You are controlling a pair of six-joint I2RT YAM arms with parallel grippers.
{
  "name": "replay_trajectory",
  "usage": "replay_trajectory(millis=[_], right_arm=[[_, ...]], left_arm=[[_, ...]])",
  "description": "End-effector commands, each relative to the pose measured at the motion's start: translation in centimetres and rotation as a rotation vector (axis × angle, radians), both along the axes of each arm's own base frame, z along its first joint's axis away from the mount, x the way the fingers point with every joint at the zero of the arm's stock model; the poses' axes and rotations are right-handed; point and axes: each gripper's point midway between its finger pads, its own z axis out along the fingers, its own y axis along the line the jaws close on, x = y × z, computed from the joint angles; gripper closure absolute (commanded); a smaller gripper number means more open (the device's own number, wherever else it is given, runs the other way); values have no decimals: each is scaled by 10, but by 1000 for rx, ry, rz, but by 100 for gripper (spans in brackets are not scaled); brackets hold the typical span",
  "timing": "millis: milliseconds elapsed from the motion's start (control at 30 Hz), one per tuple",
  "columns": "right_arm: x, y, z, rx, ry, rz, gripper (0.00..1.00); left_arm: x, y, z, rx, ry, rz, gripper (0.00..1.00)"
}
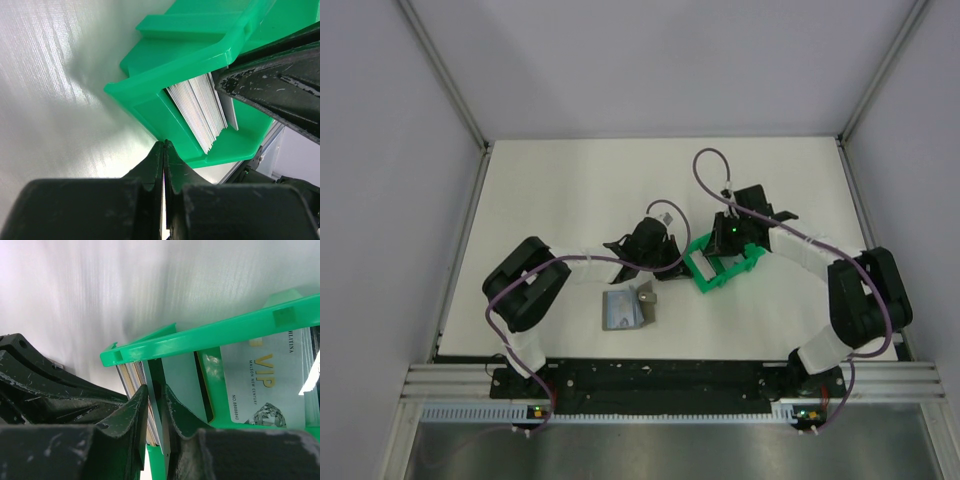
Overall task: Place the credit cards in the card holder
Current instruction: Pick up the credit card from the storage box.
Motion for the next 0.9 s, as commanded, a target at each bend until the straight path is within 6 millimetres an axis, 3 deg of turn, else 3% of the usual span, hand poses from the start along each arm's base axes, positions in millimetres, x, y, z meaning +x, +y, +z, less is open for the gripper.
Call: replay_trajectory(millis=[0, 167, 400, 867], right_arm=[[6, -4, 20, 38, -51, -8, 87], [11, -11, 19, 27, -59, -25, 88], [15, -22, 2, -37, -42, -47, 88], [16, -44, -9, -183, -34, -50, 82]], left_arm=[[6, -5, 14, -12, -48, -7, 100], [5, -4, 14, -11, -48, -8, 100], [5, -4, 16, -17, -50, -9, 100], [5, -5, 17, -19, -53, -14, 100]])
